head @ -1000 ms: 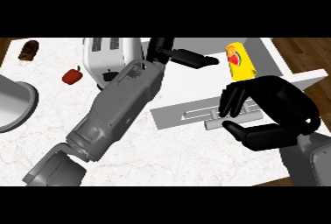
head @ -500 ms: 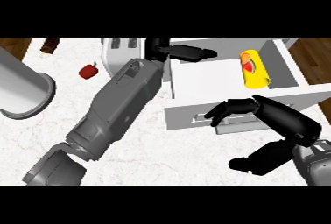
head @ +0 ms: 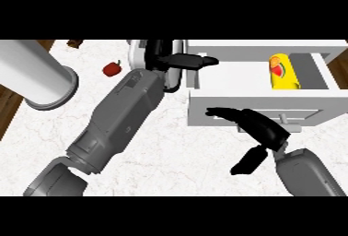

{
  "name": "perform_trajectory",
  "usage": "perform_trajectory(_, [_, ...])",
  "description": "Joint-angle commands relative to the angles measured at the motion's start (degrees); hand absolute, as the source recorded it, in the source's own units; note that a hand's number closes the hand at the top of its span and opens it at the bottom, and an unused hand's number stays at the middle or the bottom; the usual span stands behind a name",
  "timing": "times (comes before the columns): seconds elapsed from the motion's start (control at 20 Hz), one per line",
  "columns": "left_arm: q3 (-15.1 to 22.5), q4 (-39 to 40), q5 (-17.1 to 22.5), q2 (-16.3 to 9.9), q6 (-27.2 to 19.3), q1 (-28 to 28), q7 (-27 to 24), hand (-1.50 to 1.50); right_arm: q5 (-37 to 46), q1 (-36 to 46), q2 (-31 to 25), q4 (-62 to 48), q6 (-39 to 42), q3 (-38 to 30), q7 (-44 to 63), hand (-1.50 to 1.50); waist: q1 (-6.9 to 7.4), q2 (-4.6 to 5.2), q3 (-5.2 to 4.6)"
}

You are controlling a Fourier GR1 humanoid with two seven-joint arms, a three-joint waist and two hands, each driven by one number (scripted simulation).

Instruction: Pick up the cup, place it into the drawer and close the drawer

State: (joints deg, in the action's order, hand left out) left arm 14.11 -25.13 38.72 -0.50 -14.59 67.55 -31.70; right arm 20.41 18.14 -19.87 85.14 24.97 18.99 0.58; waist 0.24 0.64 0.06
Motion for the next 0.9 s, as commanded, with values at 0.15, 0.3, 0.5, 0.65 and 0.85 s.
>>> perform_trajectory(0.15, [-0.06, -5.81, -0.18, -2.29, 2.21, -7.89, -1.34, -1.5, 8.27, 9.83, 3.38, -25.61, -5.24, 0.53, -8.04, 1.5, 3.49, -0.25, 0.02])
perform_trajectory(0.3, [0.42, -8.61, -0.18, -2.91, 2.65, -8.36, 1.0, -1.5, 10.51, 14.99, 6.02, -36.85, -10.25, -1.1, -11.74, 1.5, 4.57, -0.05, 0.09])
perform_trajectory(0.5, [0.14, -11.31, 0.35, -8.38, 7.52, -12.76, 1.8, -1.5, 8.79, 18.04, 4.04, -43.7, -13.98, -5.87, -20.68, 1.5, 6.01, 0.39, 0.17])
perform_trajectory(0.65, [0.23, -13.77, 1.15, -6.63, 6.83, -12.47, 3.61, -1.5, 8.01, 24.58, 2.84, -49.73, -15.42, -9.71, -21.85, 1.5, 7.18, 0.67, 0.23])
perform_trajectory(0.85, [0.76, -14.82, 0.94, -9.1, 10.53, -17.11, 2.57, -1.5, 5.3, 31.39, 0.13, -54.32, -15.86, -14.92, -23.22, 1.5, 8.28, 1.27, 0.21])
